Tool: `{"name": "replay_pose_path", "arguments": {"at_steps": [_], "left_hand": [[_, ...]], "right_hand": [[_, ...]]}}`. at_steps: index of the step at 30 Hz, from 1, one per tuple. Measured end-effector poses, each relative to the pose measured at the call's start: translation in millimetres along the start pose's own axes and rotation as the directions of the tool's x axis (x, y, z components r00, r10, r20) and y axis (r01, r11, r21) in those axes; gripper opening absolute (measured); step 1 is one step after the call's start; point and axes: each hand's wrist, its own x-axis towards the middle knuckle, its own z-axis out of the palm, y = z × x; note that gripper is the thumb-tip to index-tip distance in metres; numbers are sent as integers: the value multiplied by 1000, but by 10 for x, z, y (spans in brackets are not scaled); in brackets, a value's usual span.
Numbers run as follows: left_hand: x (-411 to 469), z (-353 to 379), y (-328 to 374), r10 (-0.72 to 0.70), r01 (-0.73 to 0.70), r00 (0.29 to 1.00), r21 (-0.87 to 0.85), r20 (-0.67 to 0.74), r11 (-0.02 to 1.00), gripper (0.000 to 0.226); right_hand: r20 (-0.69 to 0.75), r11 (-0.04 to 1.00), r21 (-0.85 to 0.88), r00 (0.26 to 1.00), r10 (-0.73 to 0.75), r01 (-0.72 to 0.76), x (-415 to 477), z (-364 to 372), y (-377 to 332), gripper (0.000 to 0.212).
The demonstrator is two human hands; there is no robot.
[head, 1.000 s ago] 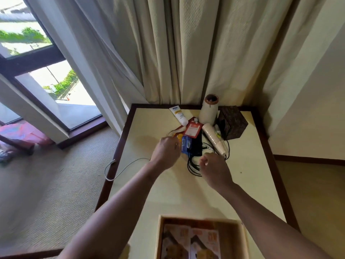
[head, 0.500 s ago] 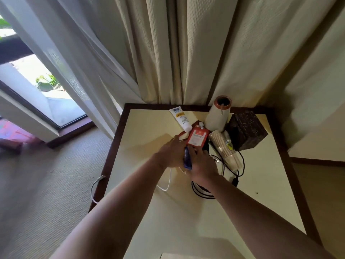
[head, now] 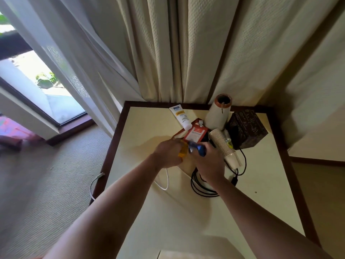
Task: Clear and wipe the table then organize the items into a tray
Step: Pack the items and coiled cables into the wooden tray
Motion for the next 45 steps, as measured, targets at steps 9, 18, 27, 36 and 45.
{"name": "replay_pose_path", "arguments": {"at_steps": [9,18,27,36,45], "left_hand": [[-295,-299,247,-640,290,764,-842,-84,455,26],[-1920,-440,1327,-493,6,870,-1000,1,8,49],[-2771,515,2138,-299,216,945,-939,131,269,19],[-2793,716,2071,-240,253,961,-786,137,564,32],[-2786,711,2152,-344,281,935,-777,88,564,45]], "right_hand": [[-80,865,490,983,166,-106,-234,-610,-361,33],[151,933,359,984,-99,38,-1760,-1680,-29,15],[472,917,-290,875,-112,273,-2648,-1915,505,33],[674,446,-639,735,-67,627,-2788,-1496,629,20],[693,275,-659,707,-140,700,-2989,-1256,768,59]]}}
